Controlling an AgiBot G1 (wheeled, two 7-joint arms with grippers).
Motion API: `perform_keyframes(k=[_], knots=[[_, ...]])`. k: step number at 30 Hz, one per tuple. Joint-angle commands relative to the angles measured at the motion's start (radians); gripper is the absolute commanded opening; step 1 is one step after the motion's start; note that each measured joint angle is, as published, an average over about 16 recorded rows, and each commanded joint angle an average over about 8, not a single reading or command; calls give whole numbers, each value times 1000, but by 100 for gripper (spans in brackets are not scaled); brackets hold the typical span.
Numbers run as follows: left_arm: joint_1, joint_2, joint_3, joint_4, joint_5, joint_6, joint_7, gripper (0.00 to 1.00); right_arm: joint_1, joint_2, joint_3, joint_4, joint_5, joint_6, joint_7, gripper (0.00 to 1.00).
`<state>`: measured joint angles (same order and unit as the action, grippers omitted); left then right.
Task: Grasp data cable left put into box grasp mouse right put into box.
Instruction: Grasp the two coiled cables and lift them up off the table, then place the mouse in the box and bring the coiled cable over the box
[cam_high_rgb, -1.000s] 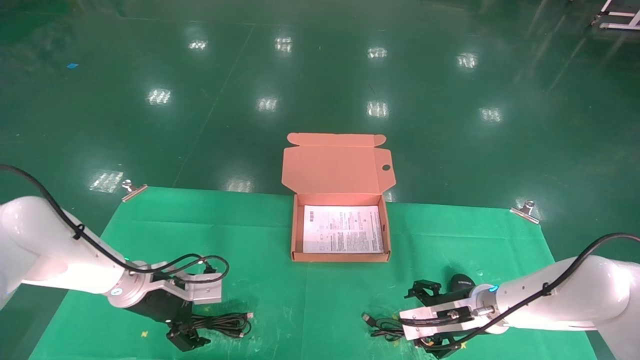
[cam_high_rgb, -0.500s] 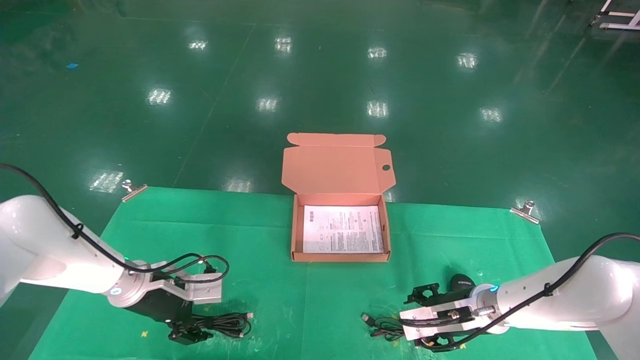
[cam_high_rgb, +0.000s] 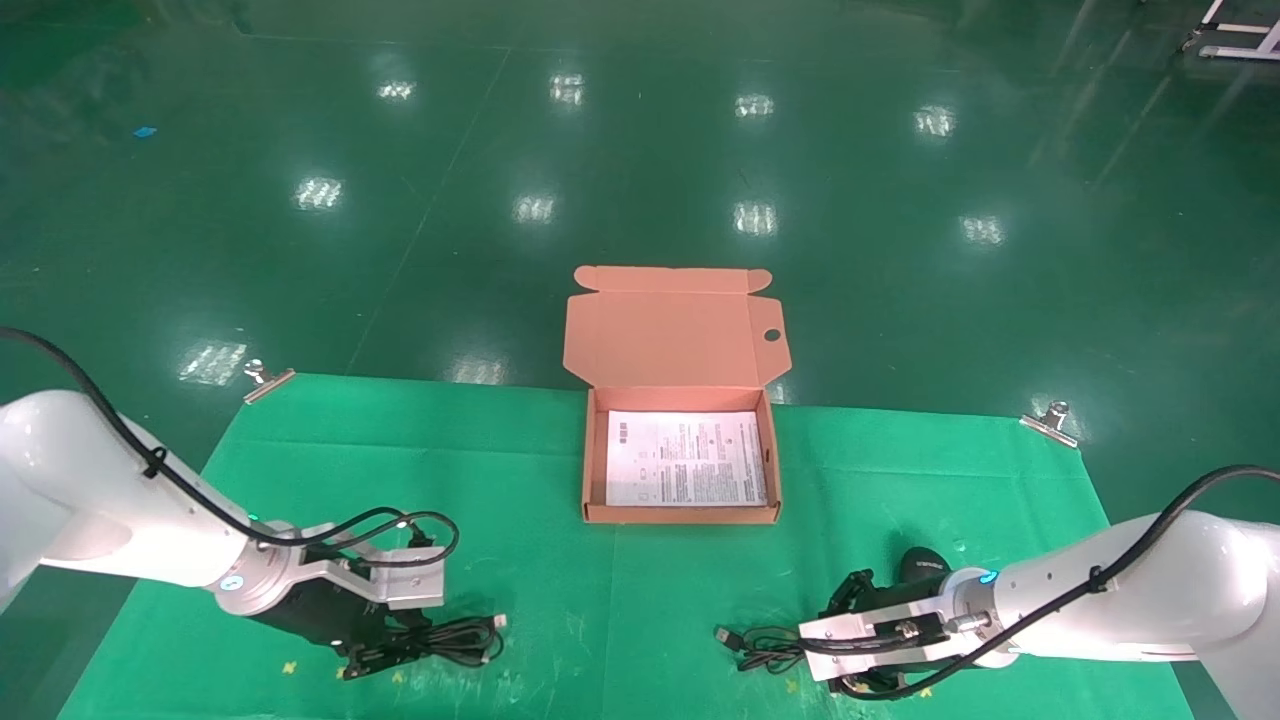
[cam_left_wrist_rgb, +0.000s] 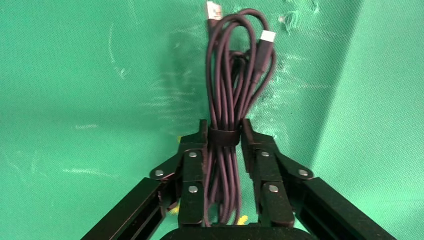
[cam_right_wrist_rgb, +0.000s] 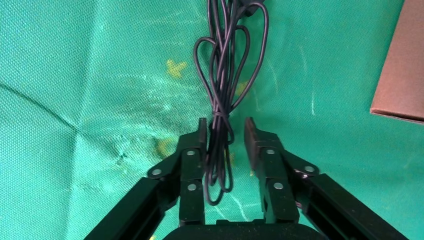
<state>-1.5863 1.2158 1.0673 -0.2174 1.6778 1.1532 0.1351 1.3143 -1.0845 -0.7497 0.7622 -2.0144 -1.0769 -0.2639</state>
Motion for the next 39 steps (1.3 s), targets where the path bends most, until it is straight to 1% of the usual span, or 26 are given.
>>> perform_keyframes(k=[1, 7, 11, 14, 17, 20, 23, 27, 31, 35, 39], knots=[[0, 0, 0, 0, 0, 0, 0, 0, 0, 0, 0, 0, 0, 0, 0, 0], [-2, -7, 0, -2, 0, 9, 1, 0, 3, 4, 3, 1, 2, -2, 2, 0], [-18, -30, 9, -14, 13, 33, -1, 0, 35, 29, 17, 2, 10, -21, 23, 0], [-53, -55, 26, -48, 44, 54, -8, 0, 90, 62, 37, -4, 17, -44, 65, 0], [-108, -79, 49, -114, 90, 65, -22, 0, 158, 91, 63, -13, 24, -59, 115, 0], [-173, -103, 68, -215, 139, 61, -48, 0, 231, 107, 95, -19, 38, -55, 154, 0], [-225, -127, 70, -333, 174, 33, -91, 0, 298, 104, 126, -18, 61, -41, 178, 0], [-259, -152, 58, -481, 211, -43, -169, 0, 374, 72, 162, -11, 103, -24, 203, 0], [-267, -149, 41, -568, 248, -141, -249, 0, 429, 12, 184, -8, 140, -6, 217, 0], [-274, -125, 26, -587, 277, -230, -295, 0, 477, -62, 192, -34, 153, 27, 221, 0], [-287, -100, 9, -568, 278, -292, -293, 0, 523, -130, 195, -84, 159, 59, 216, 0]])
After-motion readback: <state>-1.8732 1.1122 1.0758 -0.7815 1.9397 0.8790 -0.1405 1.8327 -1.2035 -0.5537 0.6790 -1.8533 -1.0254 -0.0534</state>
